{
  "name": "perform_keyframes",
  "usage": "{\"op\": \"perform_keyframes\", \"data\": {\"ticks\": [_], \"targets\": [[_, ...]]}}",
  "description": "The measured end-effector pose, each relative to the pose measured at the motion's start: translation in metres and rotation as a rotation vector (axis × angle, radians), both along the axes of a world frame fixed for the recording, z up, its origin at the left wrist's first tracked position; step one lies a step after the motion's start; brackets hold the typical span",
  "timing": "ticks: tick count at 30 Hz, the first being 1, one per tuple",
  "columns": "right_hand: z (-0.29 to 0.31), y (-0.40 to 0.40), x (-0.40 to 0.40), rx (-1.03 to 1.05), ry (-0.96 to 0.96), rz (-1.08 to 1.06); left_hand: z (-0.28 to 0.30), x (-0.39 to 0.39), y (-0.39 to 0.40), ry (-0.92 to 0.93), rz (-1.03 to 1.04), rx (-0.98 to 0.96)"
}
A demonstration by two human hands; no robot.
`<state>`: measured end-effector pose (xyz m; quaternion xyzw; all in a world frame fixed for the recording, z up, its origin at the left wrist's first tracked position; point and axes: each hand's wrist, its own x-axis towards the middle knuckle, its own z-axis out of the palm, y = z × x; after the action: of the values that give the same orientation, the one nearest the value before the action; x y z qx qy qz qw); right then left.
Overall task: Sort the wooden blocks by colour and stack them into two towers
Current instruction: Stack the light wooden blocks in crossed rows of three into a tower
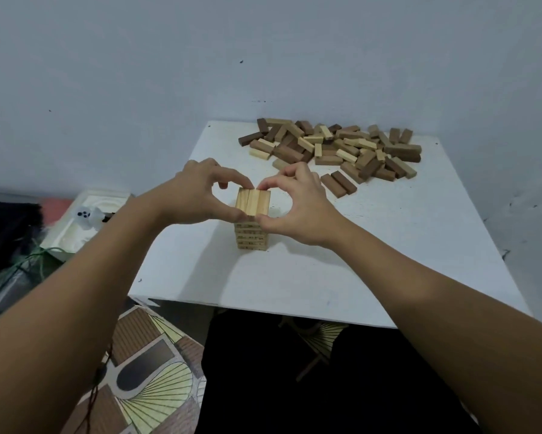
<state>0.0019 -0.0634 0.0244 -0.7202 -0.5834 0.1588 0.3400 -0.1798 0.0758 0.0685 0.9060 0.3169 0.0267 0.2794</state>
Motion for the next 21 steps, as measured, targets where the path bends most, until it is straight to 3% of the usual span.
{"op": "perform_keyframes", "data": {"ticks": [21], "targets": [[-0.003, 0.002, 0.004, -0.086, 0.033, 0.028, -0.02, -0.004, 0.012, -0.057, 0.034, -0.203]]}}
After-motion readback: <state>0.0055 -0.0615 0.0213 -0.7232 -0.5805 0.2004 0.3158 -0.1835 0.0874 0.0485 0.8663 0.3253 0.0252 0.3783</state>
